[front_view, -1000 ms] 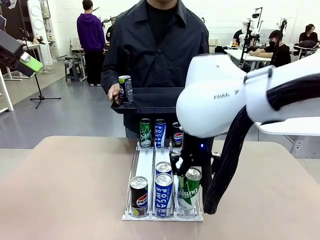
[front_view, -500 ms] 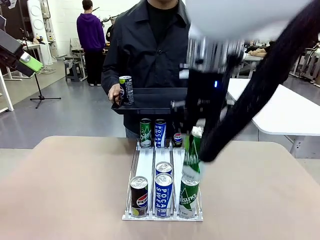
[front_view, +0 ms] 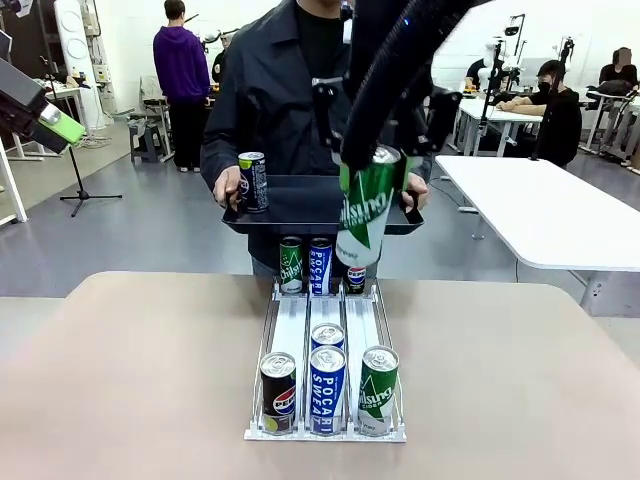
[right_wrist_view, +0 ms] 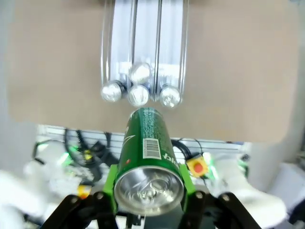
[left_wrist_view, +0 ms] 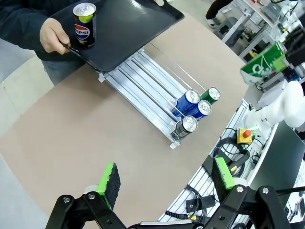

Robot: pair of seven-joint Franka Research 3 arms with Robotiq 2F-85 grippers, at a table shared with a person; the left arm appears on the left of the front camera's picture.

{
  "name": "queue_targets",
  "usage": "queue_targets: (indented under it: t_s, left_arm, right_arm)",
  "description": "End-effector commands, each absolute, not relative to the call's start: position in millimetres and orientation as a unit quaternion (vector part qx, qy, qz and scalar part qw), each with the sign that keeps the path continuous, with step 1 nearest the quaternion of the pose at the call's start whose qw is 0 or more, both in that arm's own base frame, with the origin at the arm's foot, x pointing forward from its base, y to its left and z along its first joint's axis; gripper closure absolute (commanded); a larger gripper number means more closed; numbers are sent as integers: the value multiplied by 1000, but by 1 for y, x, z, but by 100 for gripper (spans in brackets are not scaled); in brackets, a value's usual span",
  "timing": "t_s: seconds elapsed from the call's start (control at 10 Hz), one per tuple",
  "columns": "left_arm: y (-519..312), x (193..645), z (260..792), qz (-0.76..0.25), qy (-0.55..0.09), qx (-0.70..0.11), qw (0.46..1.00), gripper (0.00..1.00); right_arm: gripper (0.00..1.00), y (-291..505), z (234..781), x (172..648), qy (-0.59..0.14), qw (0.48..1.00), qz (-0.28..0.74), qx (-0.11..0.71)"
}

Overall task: Retrieve and hand over the desired beverage to the person.
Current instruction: Pick up another can of the same type that the person held from the Automatic Can Dispenser, then place the picked can on the Handle tray extended by the person.

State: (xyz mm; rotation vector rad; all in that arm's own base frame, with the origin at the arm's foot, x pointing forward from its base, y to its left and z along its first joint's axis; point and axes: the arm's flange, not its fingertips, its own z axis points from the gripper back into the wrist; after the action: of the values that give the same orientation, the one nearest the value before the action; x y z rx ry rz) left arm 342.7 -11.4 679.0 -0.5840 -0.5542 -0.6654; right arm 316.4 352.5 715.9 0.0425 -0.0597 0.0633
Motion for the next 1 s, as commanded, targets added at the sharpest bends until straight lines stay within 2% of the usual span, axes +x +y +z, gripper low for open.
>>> queue_targets:
  t_s: [0.0, 0.2, 0.3, 0.9]
  left_arm:
    - [-11, 343, 679, -319, -268, -282, 864, 0]
    - [-11, 343, 679, -319, -268, -282, 864, 0]
    - [-11, 343, 679, -319, -268, -282, 864, 0]
    - [-11, 343, 679, -319, -268, -282, 864, 0]
  right_arm:
    - [62, 373, 736, 341, -27, 999, 23, 8]
    - [62, 375, 738, 358, -25, 999, 29, 4]
    - [62, 360, 722, 347, -26, 999, 31, 20]
    - [62, 360, 722, 347, -26, 999, 31, 20]
